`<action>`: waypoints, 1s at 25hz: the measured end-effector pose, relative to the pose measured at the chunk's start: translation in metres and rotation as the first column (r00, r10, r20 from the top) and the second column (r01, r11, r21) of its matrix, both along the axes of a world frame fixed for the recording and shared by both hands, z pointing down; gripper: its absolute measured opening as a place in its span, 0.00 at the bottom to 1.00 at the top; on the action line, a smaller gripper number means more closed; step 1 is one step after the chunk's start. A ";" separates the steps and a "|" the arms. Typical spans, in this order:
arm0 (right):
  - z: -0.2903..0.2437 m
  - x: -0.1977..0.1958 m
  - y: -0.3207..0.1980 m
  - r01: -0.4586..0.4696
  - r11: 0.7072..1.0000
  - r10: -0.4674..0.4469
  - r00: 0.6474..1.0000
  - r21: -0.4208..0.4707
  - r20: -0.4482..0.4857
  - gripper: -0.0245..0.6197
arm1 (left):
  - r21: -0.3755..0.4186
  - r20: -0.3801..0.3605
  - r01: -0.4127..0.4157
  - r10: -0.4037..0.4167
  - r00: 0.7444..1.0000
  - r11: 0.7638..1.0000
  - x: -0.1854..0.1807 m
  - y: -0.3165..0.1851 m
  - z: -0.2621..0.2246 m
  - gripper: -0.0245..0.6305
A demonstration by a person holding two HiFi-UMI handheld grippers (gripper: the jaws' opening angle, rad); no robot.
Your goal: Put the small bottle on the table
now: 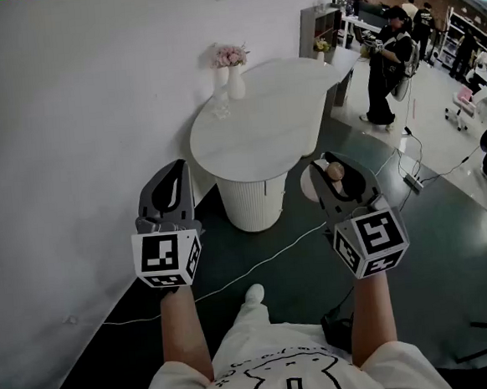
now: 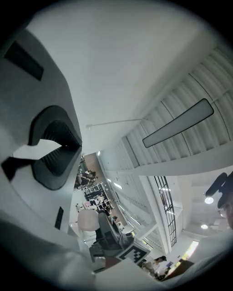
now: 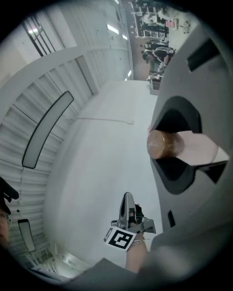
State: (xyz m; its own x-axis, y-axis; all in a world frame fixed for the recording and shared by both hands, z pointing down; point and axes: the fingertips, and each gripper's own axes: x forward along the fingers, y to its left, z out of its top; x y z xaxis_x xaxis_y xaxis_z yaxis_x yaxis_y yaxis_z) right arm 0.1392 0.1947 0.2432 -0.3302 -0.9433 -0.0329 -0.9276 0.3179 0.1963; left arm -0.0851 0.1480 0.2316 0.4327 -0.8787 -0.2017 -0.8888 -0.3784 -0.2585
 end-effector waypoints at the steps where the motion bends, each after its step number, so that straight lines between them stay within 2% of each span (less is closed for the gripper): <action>1: 0.000 -0.001 0.002 -0.009 1.000 0.009 1.000 0.003 -0.006 0.22 | -0.005 -0.003 0.002 -0.002 1.000 1.000 -0.001 0.001 0.003 0.04; 10: 0.008 0.004 0.018 -0.028 0.999 0.027 0.999 -0.023 -0.029 0.22 | -0.023 0.009 -0.015 0.015 1.000 1.000 0.003 0.009 0.003 0.04; 17: 0.015 0.011 0.022 -0.022 0.999 0.023 0.999 -0.041 0.027 0.22 | -0.027 -0.013 -0.028 0.028 1.000 0.999 0.011 0.012 0.006 0.04; 25: 0.026 0.015 -0.016 -0.029 0.997 0.032 0.998 -0.068 0.047 0.22 | -0.027 -0.005 -0.053 0.052 0.999 0.998 0.021 -0.027 0.007 0.04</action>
State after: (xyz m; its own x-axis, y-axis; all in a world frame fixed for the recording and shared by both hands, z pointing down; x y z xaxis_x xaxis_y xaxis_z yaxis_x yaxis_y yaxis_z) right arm 0.1539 0.1792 0.2691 -0.3006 -0.9536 0.0156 -0.9449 0.3000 0.1308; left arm -0.0645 0.1214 0.2388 0.4776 -0.8599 -0.1802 -0.8686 -0.4313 -0.2440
